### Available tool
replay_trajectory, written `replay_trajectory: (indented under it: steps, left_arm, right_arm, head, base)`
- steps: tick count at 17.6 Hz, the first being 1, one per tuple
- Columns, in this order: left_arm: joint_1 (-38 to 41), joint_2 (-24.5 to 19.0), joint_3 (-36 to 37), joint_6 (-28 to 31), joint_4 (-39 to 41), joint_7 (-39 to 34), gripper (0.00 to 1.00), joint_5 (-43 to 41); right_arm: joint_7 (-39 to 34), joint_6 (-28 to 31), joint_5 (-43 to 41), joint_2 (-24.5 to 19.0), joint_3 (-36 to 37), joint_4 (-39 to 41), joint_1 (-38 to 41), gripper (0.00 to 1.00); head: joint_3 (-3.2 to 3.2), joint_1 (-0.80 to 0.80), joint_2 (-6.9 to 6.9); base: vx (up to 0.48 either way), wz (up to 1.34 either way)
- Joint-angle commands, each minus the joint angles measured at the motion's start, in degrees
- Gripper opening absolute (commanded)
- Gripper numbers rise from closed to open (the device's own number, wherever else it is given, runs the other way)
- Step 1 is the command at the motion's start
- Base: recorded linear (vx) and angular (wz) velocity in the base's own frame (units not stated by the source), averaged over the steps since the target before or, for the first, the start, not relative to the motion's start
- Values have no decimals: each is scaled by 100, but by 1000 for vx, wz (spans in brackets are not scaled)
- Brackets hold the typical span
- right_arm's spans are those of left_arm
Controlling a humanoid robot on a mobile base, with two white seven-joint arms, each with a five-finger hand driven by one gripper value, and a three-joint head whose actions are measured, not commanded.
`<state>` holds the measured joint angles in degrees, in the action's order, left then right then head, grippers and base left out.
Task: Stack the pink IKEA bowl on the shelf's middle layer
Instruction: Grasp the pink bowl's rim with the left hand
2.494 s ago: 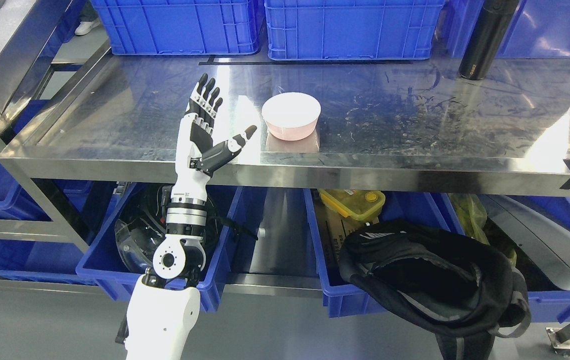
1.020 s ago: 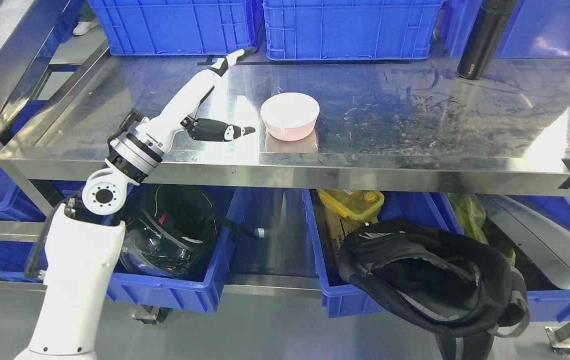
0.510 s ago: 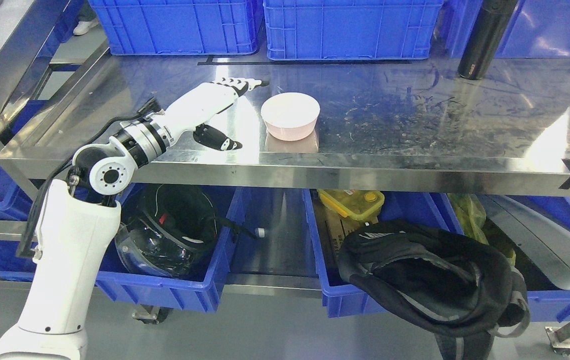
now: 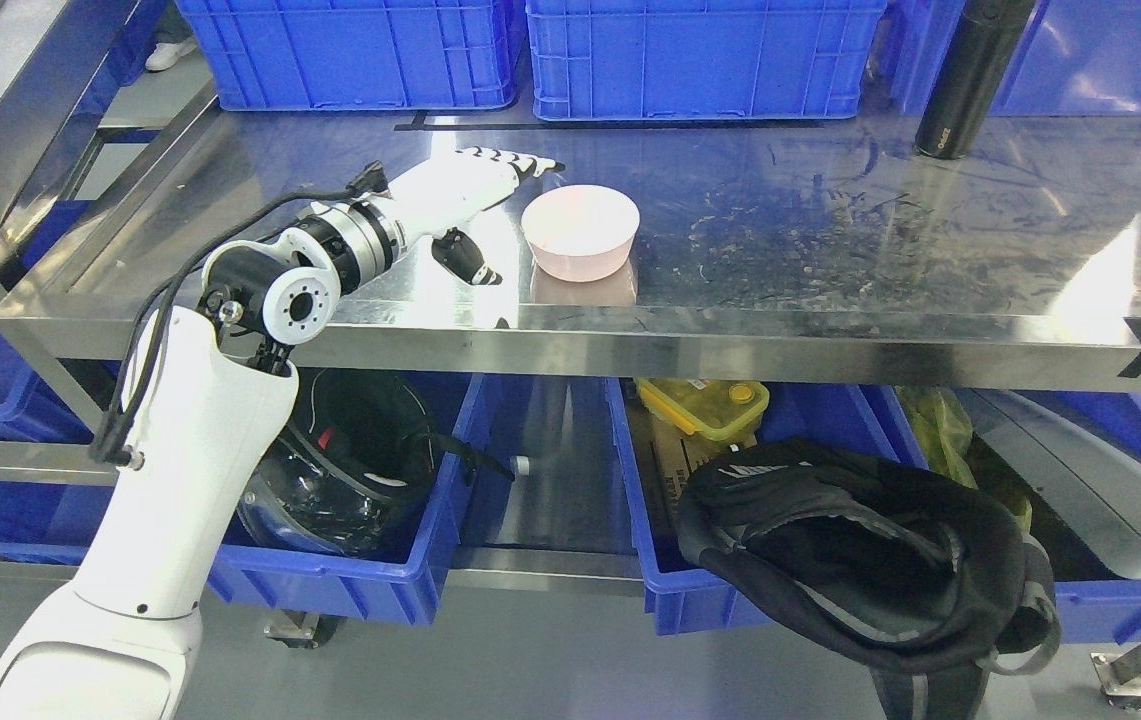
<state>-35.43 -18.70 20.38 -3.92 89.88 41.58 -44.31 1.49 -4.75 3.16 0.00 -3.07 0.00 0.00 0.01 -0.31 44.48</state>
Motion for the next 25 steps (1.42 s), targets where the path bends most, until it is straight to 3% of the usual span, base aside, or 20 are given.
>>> replay_trajectory:
  steps: [1, 6, 14, 20, 25]
  left_arm:
    - [-219, 533, 871, 31, -558, 43, 99, -227]
    - [-403, 613, 757, 31, -848, 526, 98, -481]
    - [-649, 1008, 661, 58, -1218, 570, 68, -526]
    - [-773, 1122, 537, 49, -1569, 562, 66, -886]
    - [-825, 1562, 546, 14, -2043, 544, 50, -903]
  right_arm:
    - [0, 0, 0, 100, 8, 100, 132, 100]
    - [0, 0, 0, 100, -1, 100, 132, 100]
    - [0, 0, 0, 100, -1, 100, 132, 100]
    - [0, 0, 0, 100, -1, 100, 132, 100]
    - [0, 0, 0, 100, -1, 100, 132, 100]
  head:
    - [0, 0, 0]
    - [0, 0, 0]
    - [0, 0, 0]
    - [0, 0, 0]
    - [0, 0, 0]
  base:
    - [0, 0]
    - [0, 0]
    - [0, 0]
    - [0, 0]
    - [0, 0]
